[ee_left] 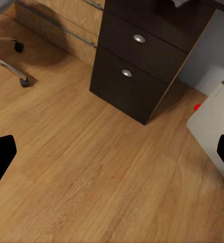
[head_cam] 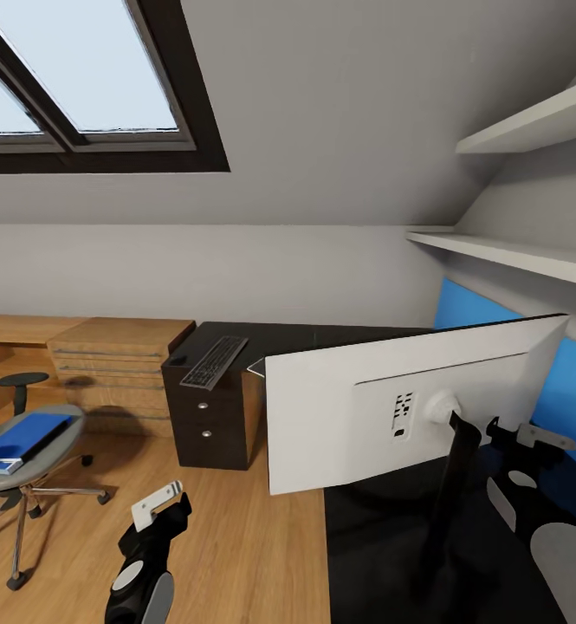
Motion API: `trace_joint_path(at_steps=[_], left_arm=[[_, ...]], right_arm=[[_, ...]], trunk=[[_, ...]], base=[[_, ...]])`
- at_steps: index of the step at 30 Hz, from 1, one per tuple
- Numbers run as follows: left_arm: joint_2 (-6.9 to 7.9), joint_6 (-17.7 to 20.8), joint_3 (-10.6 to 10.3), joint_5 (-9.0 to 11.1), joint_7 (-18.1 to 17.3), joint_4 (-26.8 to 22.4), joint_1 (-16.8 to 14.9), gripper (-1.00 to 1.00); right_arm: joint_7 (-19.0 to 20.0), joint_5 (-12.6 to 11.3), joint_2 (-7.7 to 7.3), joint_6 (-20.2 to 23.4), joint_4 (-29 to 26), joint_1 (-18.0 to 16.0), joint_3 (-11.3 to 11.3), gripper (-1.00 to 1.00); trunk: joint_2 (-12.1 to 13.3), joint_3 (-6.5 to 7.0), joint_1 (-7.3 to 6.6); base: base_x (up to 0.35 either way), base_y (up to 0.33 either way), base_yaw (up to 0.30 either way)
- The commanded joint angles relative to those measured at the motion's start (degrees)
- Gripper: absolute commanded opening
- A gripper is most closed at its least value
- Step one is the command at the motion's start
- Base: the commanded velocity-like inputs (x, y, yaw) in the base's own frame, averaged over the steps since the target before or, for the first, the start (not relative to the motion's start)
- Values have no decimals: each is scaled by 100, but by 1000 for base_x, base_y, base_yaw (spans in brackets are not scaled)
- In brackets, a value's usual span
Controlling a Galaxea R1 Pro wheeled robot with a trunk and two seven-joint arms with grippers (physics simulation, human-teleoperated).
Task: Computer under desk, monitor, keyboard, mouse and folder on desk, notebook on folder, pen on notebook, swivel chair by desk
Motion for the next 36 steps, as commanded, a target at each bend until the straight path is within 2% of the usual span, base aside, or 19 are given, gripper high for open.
trace_joint_path(at_steps=[1,13,24,36], left_arm=[[0,24,-25,32,23,-9,-4,100],[20,24,-79,31,34,-24,-5,100],[14,24,-86,37,39,-19,-5,100],[25,24,-72,42,41,-18,-5,100]], right_arm=[[14,-10,1,-28,4,-6,2,100],[7,-10,21,-46,-11,-6,3,100],[8,-10,27,-47,-5,-6,4,100],[14,-8,29,-43,-5,-6,7,100]], trunk=[[-5,-7,0],[-5,-7,0],[-5,-7,0],[-5,-7,0]], base=[[0,0,0],[0,-8,0],[0,-236,0],[0,-26,0]])
